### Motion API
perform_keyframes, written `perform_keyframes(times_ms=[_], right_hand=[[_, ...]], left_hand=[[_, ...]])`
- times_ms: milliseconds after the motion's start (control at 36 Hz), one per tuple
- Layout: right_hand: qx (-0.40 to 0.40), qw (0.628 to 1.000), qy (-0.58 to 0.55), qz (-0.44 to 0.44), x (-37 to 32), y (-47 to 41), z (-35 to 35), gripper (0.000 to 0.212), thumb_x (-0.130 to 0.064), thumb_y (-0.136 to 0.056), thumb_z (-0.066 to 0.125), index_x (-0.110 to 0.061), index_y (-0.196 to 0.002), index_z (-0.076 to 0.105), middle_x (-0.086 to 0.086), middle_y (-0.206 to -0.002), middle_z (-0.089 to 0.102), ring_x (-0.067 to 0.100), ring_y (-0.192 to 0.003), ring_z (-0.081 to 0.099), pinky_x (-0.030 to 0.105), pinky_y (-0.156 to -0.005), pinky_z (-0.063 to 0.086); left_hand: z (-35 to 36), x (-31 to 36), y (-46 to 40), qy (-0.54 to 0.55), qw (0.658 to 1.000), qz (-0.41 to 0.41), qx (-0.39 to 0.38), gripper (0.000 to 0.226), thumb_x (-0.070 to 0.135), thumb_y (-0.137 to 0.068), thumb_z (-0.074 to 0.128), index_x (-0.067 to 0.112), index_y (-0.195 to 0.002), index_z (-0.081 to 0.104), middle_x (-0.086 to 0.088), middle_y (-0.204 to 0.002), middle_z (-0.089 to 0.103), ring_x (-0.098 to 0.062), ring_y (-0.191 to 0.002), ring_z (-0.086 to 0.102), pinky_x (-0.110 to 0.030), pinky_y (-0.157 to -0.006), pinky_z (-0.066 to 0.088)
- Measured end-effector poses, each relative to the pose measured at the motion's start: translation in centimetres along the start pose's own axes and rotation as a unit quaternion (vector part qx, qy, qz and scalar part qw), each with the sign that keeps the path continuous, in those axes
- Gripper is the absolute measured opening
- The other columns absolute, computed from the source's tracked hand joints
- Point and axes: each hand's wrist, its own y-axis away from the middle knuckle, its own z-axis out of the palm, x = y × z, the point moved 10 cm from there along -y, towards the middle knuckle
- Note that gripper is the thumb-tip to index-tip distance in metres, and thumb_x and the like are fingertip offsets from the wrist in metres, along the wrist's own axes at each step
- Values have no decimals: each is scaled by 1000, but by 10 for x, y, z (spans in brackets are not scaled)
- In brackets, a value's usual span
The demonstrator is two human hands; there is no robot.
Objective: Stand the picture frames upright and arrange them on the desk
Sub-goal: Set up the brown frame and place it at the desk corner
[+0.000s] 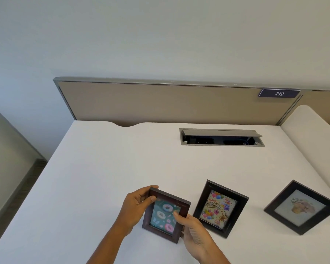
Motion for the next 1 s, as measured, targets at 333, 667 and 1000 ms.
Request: perform_keyframes(times_ms=[333,667,1000], right_hand=[[18,993,108,-38,-5,8,-8,40,-16,-85,89,-17,-122,77,-3,-112,85,23,-118,70,54,-117,34],[2,990,120,-72,-15,23,-2,38,-34,-96,79,-23,-131,68,-3,-128,77,7,-117,65,28,-90,44],[-78,984,156,-34,-7,6,-4,59,-67,-95,62,-27,-139,67,-11,-131,79,16,-133,66,52,-127,36]], left_hand=[[-5,-5,21,-46,998,-17,34,28,23,-97,71,46,-111,64,42,-99,71,4,-106,69,-6,-73,56],[-1,-15,34,-50,997,-39,46,30,27,-104,61,40,-129,53,28,-120,63,4,-109,62,-1,-71,53],[8,-16,45,-67,991,-43,111,23,24,-108,53,36,-127,57,24,-117,66,1,-110,63,-5,-71,55]])
